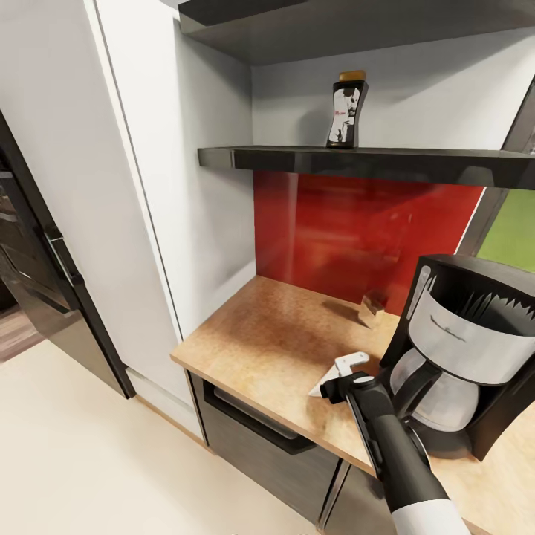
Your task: Set up a coffee station on the kitchen countertop: keep the coffee maker on the countertop, move the bottle of coffee from the kitchen shelf to the counter next to the coffee maker, place a paper coffee filter on top of the coffee maker, put the saucer next to the coffee maker with the coffee cup on the saucer, and place the electric kettle next to the coffee maker.
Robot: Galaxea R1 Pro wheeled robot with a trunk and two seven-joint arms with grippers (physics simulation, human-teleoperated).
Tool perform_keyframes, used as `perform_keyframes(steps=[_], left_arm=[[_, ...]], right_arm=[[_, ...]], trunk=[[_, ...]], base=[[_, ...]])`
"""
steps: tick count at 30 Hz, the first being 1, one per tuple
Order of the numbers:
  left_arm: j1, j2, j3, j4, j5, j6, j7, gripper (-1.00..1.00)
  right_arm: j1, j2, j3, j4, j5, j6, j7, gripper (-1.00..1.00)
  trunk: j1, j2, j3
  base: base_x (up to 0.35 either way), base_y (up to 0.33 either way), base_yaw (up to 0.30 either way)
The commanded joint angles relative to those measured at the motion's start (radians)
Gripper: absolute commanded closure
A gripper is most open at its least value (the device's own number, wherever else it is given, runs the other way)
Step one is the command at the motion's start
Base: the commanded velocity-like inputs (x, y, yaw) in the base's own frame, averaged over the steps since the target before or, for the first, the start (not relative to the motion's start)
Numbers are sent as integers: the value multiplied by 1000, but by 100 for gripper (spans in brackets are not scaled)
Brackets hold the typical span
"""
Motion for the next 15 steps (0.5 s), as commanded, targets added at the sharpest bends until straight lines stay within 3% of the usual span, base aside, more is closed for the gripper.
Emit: perform_keyframes(steps=[1, 7, 8, 15], left_arm=[[0, 0, 0, -1, 3, -2, 0, -100], [0, 0, 1, -2, 3, -1, 0, -100], [0, 0, 2, -2, 3, -2, 0, -100], [0, 0, 2, -1, 3, -1, 0, -100]], right_arm=[[-1, 0, 0, -1, 14, 4, 9, -100], [-1, 0, 1, 0, 14, 4, 9, -100], [-1, 0, 0, 0, 14, 4, 9, 100], [-1, 0, 0, 0, 13, 4, 9, 100]], trunk=[[1, -2, -2], [1, -2, -2], [1, -2, -2], [1, -2, -2]], base=[[0, 0, 0], [0, 0, 0], [0, 0, 0], [0, 0, 0]])
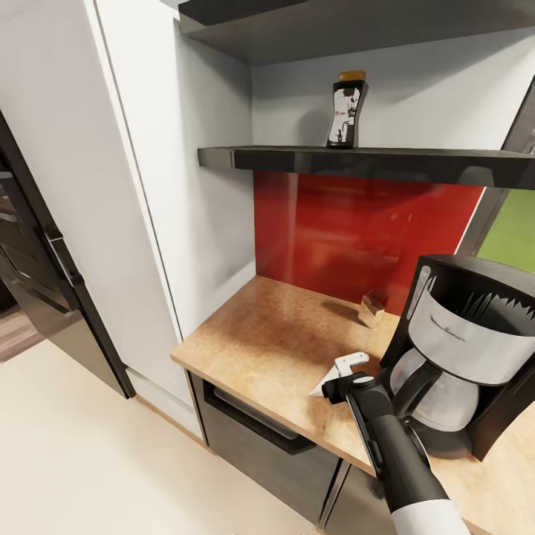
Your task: Set up a coffee station on the kitchen countertop: keep the coffee maker on the countertop, move the bottle of coffee from the kitchen shelf to the counter next to the coffee maker, place a paper coffee filter on top of the coffee maker, put the saucer next to the coffee maker with the coffee cup on the saucer, and place the electric kettle next to the coffee maker.
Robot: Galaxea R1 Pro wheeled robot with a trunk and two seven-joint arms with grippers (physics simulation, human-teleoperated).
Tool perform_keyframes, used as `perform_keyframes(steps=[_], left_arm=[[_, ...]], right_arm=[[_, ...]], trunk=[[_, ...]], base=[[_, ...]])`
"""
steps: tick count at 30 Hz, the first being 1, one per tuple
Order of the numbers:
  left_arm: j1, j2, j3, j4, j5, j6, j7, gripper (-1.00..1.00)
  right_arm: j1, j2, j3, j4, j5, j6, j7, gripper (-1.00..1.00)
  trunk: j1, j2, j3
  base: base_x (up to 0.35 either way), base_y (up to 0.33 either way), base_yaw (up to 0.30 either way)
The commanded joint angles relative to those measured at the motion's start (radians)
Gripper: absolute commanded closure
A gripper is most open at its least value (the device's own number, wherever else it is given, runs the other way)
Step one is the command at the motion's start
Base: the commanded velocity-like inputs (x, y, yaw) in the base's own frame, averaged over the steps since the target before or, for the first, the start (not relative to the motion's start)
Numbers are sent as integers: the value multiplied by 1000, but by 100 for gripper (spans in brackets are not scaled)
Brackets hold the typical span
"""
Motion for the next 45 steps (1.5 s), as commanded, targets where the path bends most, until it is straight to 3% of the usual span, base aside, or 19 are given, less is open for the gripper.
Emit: perform_keyframes(steps=[1, 21, 26, 28, 32, 45], left_arm=[[0, 0, 0, -1, 3, -2, 0, -100], [0, 0, 1, -2, 3, 0, 0, -100], [0, -1, 0, -6, 1, 0, 0, -100], [-1, -1, 0, -7, 0, -1, 0, -100], [-3, -2, -1, -9, 0, -2, 0, -100], [-6, 0, -1, -10, 3, -4, 0, -100]], right_arm=[[-1, 0, 0, -1, 11, 4, 9, 100], [-2, 7, 0, -24, 8, 4, 9, 100], [-2, 11, 3, -136, 8, 4, 8, 100], [-3, 12, 20, -171, 10, 4, 7, 100], [-5, 12, 99, -187, 15, 6, 1, 100], [-18, 13, 115, -194, 16, 5, 0, 100]], trunk=[[1, -2, -2], [1, -2, -2], [1, -2, -2], [1, -2, -2], [1, -2, -2], [1, -2, -2]], base=[[0, 0, 0], [0, 0, 0], [0, 0, 0], [0, 0, 0], [0, 0, 0], [0, 20, 0]])
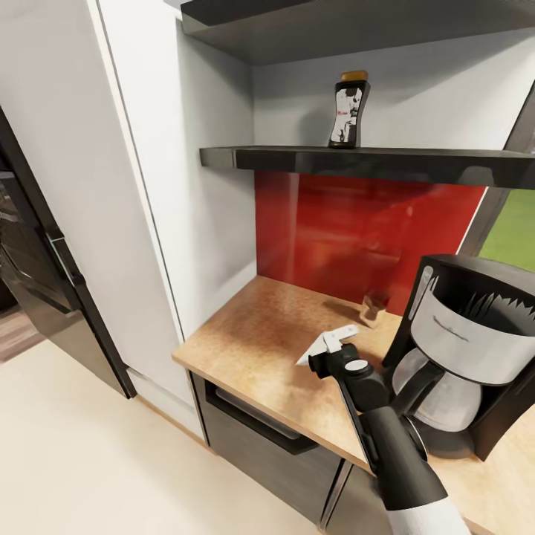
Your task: Set up a coffee station on the kitchen countertop: keep the coffee maker on the countertop, move the bottle of coffee from the kitchen shelf to the counter next to the coffee maker, place a paper coffee filter on top of the coffee maker, put the saucer next to the coffee maker with the coffee cup on the saucer, and place the electric kettle next to the coffee maker.
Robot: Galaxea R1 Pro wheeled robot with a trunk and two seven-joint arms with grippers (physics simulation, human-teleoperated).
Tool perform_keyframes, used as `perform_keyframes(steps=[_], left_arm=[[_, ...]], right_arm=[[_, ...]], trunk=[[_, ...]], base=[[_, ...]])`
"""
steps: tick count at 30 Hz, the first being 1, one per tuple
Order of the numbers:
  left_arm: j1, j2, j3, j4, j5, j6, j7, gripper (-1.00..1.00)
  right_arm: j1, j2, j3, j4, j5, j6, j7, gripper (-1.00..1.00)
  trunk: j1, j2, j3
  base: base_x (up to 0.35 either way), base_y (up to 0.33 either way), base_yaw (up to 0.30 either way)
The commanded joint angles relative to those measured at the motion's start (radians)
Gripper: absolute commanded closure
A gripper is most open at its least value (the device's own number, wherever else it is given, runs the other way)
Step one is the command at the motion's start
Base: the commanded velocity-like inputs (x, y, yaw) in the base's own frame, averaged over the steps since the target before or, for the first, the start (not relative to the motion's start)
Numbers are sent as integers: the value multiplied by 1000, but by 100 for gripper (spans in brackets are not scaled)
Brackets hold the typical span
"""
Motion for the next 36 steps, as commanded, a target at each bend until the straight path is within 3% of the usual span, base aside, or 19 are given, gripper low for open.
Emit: perform_keyframes(steps=[1, 23, 36], left_arm=[[0, 0, 0, 0, 3, -2, 0, -100], [0, 0, 1, 1, 6, -4, 0, -100], [-4, 2, 1, 1, 6, -2, 0, -100]], right_arm=[[-1, 0, 0, -1, 11, 5, 9, 100], [-1, 0, 0, -1, 14, 6, 8, 100], [-1, 0, 0, 0, 14, 6, 8, 100]], trunk=[[1, -2, -2], [1, -2, 24], [1, -2, 25]], base=[[0, 231, -21], [11, 297, -148], [91, 300, -14]])
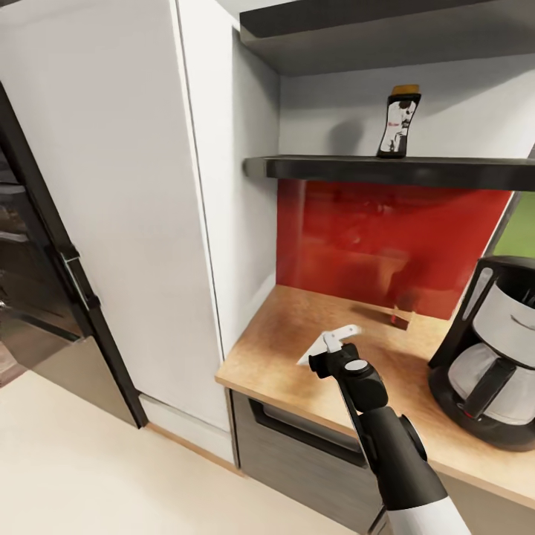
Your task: Set up a coffee station on the kitchen countertop: keep the coffee maker on the countertop, move the bottle of coffee from the kitchen shelf to the counter next to the coffee maker, place a paper coffee filter on top of the coffee maker, put the saucer next to the coffee maker with the coffee cup on the saucer, and place the electric kettle next to the coffee maker.
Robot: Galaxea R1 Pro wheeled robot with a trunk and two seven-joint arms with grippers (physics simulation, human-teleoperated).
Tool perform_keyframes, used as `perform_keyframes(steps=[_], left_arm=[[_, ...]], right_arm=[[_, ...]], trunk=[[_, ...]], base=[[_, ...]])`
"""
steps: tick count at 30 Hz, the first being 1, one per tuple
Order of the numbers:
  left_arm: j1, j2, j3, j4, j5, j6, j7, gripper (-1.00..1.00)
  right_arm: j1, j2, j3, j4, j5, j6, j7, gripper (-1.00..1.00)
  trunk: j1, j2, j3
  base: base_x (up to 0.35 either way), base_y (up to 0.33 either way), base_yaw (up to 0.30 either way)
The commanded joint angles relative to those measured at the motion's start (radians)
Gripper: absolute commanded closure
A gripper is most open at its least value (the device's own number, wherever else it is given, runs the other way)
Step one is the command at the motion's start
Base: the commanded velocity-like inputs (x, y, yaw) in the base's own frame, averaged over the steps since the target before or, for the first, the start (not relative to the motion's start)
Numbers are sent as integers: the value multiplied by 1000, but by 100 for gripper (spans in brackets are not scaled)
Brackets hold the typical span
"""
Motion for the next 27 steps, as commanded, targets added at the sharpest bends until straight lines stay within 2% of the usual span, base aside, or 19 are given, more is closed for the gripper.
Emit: perform_keyframes(steps=[1, 5, 9, 14, 27], left_arm=[[-1, 0, 0, 1, 3, -3, 0, -100], [-1, 2, 1, 1, 3, -1, 1, -100], [-1, 22, 3, 1, 4, 0, 2, -100], [-1, 25, 4, 1, 5, 0, 2, -100], [-1, 24, 3, 1, 5, -1, 2, -100]], right_arm=[[-1, 1, 0, -1, 11, 5, 9, 100], [-1, 0, -2, -1, 11, 5, 9, 100], [-1, 0, -1, -1, 11, 5, 9, 100], [-1, 0, 0, 0, 11, 5, 9, 100], [-1, 1, 1, 0, 11, 5, 9, 100]], trunk=[[1, -2, -2], [1, -2, 0], [1, -2, 5], [1, -2, 11], [1, -2, 27]], base=[[93, 286, 0], [56, 240, -56], [5, 176, -165], [1, 144, -183], [0, 24, -212]])
